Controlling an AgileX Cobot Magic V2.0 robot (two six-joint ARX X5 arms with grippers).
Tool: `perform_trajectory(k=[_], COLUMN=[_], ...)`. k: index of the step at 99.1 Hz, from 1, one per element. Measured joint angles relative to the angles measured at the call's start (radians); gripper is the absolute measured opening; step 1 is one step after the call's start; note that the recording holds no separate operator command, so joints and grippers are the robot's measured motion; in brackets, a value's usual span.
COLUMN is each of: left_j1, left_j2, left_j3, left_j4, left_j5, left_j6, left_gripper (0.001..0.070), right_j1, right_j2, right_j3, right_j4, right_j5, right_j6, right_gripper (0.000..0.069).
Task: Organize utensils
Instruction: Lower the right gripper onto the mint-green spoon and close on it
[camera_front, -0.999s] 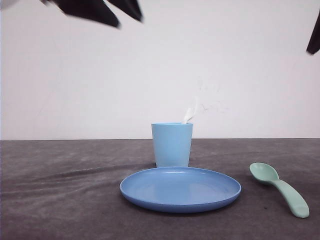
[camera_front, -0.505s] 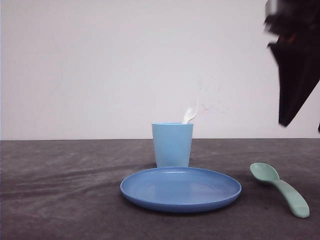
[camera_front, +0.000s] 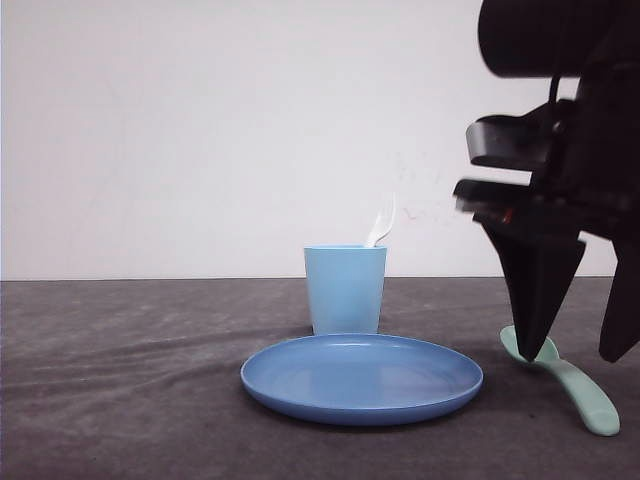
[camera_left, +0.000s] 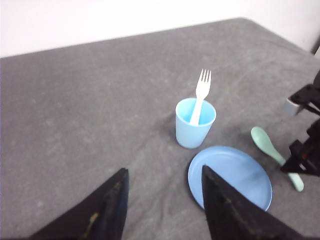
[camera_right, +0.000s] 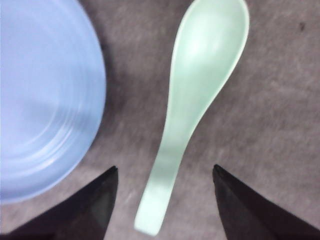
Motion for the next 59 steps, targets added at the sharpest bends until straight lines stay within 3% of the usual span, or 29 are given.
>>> perform_trajectory(k=[42,59], left_j1=[0.0,0.0], left_j2=[-0.002,-0.003], left_j3=[0.0,0.0], left_j4=[-0.023,-0.026], left_j5=[0.0,0.0], left_j6=[-0.01,-0.01], left_gripper=[0.0275,0.0275], right_j1=[0.008,0.007], right_j2=[0.1,0.104], right_j3=[0.002,0.003], right_j4=[0.061,0.065], right_j5=[0.009,0.036], right_j6=[0.026,0.028], right_gripper=[0.0314,0.0133])
